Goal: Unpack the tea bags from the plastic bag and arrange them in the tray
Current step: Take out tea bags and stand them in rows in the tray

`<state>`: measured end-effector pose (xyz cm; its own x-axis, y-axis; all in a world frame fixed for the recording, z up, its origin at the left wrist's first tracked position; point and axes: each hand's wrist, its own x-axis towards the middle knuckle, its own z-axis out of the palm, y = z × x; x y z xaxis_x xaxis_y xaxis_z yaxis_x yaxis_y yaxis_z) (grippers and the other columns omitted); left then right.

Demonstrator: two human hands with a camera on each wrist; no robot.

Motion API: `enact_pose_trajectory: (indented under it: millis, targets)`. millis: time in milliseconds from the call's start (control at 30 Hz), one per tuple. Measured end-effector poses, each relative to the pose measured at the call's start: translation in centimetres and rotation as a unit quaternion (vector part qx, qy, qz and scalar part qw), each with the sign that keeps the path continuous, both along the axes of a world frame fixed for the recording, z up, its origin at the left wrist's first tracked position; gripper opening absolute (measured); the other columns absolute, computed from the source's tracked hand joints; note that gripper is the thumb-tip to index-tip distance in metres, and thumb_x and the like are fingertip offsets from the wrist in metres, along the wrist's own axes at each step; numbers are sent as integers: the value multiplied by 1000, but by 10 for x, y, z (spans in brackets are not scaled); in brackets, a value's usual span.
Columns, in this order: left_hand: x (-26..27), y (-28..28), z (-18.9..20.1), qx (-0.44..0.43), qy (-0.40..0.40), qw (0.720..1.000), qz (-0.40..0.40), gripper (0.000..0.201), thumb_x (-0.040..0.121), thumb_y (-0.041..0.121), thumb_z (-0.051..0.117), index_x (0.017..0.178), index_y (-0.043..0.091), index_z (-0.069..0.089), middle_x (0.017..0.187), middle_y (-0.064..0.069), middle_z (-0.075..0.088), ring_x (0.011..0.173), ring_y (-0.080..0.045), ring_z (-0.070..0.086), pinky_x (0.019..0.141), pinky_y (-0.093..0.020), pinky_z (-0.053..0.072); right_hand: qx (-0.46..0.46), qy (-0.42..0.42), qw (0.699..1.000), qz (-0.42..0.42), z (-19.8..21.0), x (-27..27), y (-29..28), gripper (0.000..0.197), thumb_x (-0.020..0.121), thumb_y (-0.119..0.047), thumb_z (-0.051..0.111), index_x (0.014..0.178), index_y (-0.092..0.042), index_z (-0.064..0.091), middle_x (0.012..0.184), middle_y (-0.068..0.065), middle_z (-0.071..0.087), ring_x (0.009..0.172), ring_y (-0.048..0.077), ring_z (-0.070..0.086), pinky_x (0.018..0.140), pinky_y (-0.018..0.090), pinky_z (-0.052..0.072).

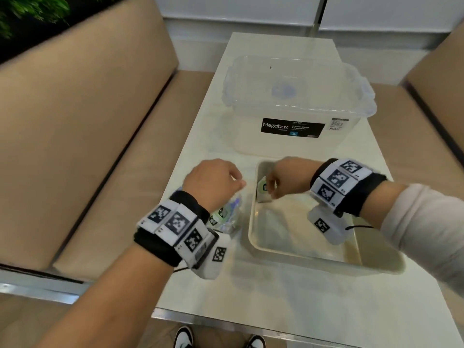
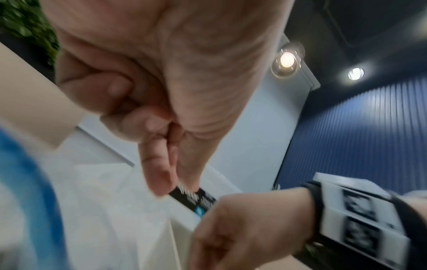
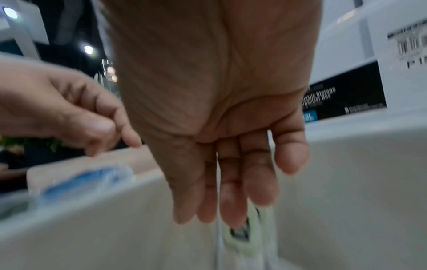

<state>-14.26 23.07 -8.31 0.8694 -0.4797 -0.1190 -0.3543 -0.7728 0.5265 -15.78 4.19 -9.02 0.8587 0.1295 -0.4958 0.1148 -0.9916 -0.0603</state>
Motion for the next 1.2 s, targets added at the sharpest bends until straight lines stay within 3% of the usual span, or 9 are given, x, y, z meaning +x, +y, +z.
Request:
enact_pose_trajectory:
  millis: [133,300,367,467,633,767,967,1100,1200]
  targets:
    - [19,45,21,20,-51,997,-55,10,77,18,68,78,29,66,93,5,61,85,-13,57,77,-24,39,109,-106,987,-60,49,-7,21,6,83,-26,65,78,-23,67,63,-9,65,61,2,59,55,18,41]
    - [18,85,1,122,-51,987,-87,24,76,21,68,93,37,72,137,1,48,123,-17,44,101,-26,29,196,-136,971,-28,64,-20,87,13,84,-18,62,88,-26,71,61,-13,59,51,-5,53,51,8,36]
    - [14,93,-13,138,-23,987,-84,39,76,20,67,110,39,65,146,-2,37,131,-21,36,105,-29,30,146,-127,981,12,49,-23,115,22,86,-16,59,100,-28,70,71,-13,56,66,0,54,62,19,38]
    - [12,97,-26,140,6,986,-90,59,74,17,67,128,34,53,151,-6,28,136,-25,29,107,-31,31,-4,-107,991,74,23,-22,143,35,90,-12,50,121,-26,59,108,3,58,95,24,59,67,30,37]
    - [12,99,-34,103,25,991,-77,65,77,14,63,138,25,43,151,-7,26,139,-23,26,110,-30,29,-93,-75,989,89,12,-19,154,21,92,-17,50,108,-12,63,108,8,49,68,22,47,58,30,33]
    - [10,101,-29,56,22,996,-64,58,81,34,67,134,23,48,150,-5,31,139,-19,26,110,-29,24,-87,-82,988,102,18,-16,150,20,92,-20,53,107,-16,66,107,4,56,90,26,60,64,30,37]
    - [10,92,-5,-81,35,991,-97,78,56,77,54,118,29,55,122,6,59,118,-15,50,100,-41,42,40,-140,989,29,60,-3,133,22,84,-28,64,106,-22,66,90,1,64,79,21,55,64,28,35]
    - [8,75,9,-188,111,974,-68,52,71,47,64,117,25,52,108,5,67,103,-14,62,89,-41,50,110,-179,978,-10,86,-1,118,15,82,-26,67,96,-22,67,73,-6,61,72,16,55,58,26,36]
    - [3,63,16,-325,213,921,-25,34,89,13,59,122,14,50,103,-1,70,93,-16,68,78,-35,57,198,-194,959,-66,97,-3,104,18,79,-24,72,95,-22,65,67,-12,55,59,7,53,61,29,46]
